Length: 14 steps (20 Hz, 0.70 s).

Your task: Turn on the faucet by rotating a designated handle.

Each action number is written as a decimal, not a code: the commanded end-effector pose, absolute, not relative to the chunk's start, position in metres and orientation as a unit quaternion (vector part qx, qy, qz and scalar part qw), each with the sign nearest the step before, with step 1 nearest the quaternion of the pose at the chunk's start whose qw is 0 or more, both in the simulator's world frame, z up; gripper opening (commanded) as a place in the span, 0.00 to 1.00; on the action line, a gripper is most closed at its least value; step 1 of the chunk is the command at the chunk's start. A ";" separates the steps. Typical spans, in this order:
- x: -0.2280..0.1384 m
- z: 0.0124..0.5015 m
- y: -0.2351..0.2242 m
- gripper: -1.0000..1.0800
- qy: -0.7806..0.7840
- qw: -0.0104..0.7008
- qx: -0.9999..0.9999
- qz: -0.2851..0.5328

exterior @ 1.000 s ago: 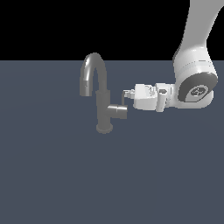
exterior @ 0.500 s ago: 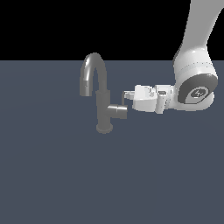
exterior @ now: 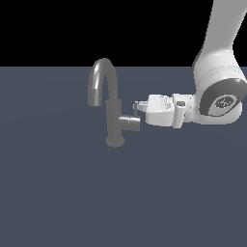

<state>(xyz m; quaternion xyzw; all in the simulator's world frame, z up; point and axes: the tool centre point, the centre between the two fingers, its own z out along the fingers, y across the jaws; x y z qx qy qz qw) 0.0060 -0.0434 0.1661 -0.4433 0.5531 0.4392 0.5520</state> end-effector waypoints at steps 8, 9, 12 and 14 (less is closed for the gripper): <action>-0.016 0.166 -0.037 0.00 0.551 0.552 -0.444 0.440; -0.020 0.164 -0.037 0.00 0.551 0.552 -0.444 0.440; -0.032 0.157 -0.034 0.00 0.551 0.552 -0.444 0.441; -0.040 0.152 -0.033 0.00 0.551 0.552 -0.444 0.441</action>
